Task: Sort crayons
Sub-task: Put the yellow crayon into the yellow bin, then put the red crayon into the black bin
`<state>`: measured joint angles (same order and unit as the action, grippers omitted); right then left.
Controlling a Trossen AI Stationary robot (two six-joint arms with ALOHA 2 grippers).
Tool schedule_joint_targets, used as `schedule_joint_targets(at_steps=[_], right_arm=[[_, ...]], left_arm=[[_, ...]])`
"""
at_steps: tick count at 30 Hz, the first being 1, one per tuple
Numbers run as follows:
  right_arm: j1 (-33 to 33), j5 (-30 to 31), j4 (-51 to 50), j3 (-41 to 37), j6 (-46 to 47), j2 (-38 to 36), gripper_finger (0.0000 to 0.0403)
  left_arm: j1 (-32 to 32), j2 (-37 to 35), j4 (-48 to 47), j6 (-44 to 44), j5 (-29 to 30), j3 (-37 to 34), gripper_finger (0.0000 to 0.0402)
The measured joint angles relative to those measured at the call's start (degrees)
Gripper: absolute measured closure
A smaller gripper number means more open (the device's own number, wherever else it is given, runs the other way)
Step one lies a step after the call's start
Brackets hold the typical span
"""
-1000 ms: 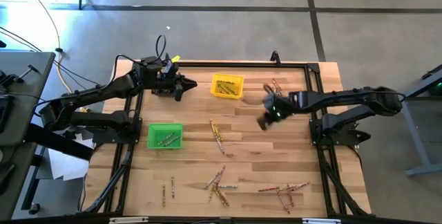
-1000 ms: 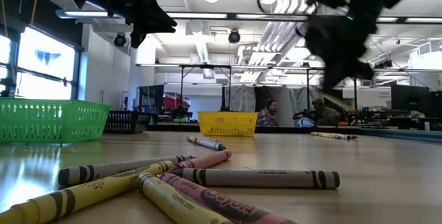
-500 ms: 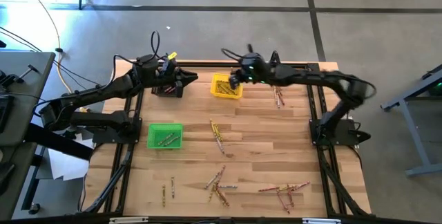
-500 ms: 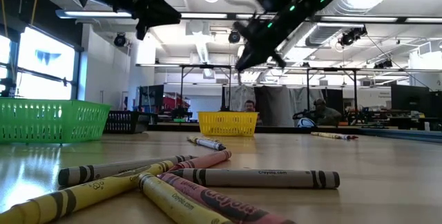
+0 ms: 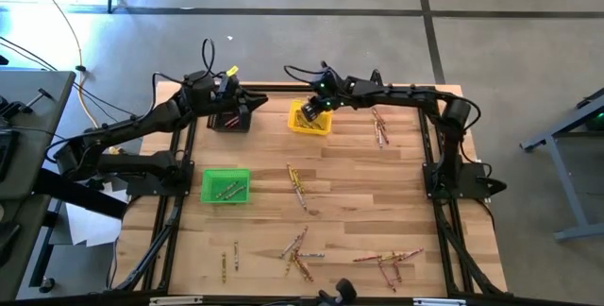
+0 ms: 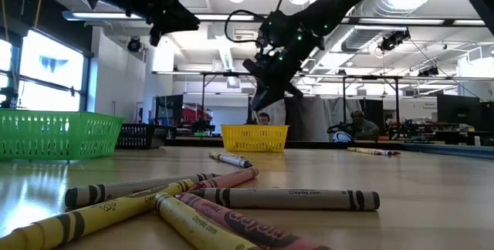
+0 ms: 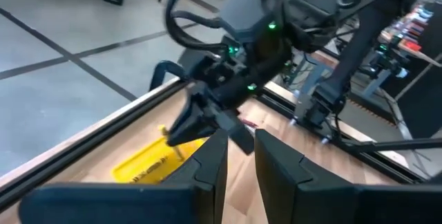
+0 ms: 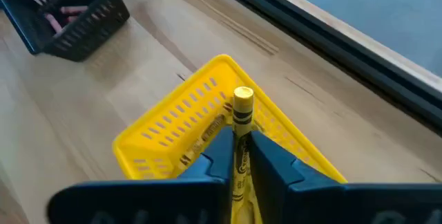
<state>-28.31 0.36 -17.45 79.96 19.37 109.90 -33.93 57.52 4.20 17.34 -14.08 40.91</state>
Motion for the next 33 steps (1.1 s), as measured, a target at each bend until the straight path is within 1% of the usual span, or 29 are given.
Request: schedule_joint_targets(at_steps=[4,7,10,13,16,19,22,24,28,33], right_arm=[[-0.2,-0.3,-3.1,0.3,-1.1,-1.0,0.0327],[-0.2,-0.5,-5.0,0.3,-1.5,-1.3,0.0299],[-0.2,-1.3,-7.4,0.3,-1.4,-1.9,0.0285],[-0.2,-5.6,-13.9,0.3,-0.5,-3.2,0.0283],[0.5,-8.9,-25.5,0.3,-0.2,-5.8,0.0282],[2.4,-8.2,-40.0,0.3,-0.1,-8.4,0.0282],[5.8,-6.4,-51.3,-0.5,2.1,-10.8,0.0281],[8.8,-6.2,-54.2,-3.1,5.5,-13.0,0.0281],[16.7,-8.6,-52.6,-12.0,15.9,-18.8,0.0281],[29.0,-15.4,-47.7,-22.5,36.7,-25.9,0.0281]], left_arm=[[-1.7,0.0,0.0,0.0,0.0,0.0,0.0342],[-2.7,0.0,0.0,0.0,0.0,0.0,0.0342],[-3.3,0.0,0.0,0.0,0.0,0.0,0.0342],[-3.7,0.0,0.0,0.1,-0.3,0.0,0.0342],[-4.0,0.0,0.0,0.4,-0.6,0.0,0.0342],[-4.1,0.0,0.0,0.4,-0.6,0.0,0.0342],[-4.5,0.0,0.0,0.4,-0.7,0.0,0.0342],[-4.8,0.0,0.0,0.4,-0.7,0.0,0.0342],[-5.0,0.0,0.0,0.6,-0.7,0.0,0.0342],[-5.1,0.0,0.0,0.6,-0.7,0.0,0.0342]])
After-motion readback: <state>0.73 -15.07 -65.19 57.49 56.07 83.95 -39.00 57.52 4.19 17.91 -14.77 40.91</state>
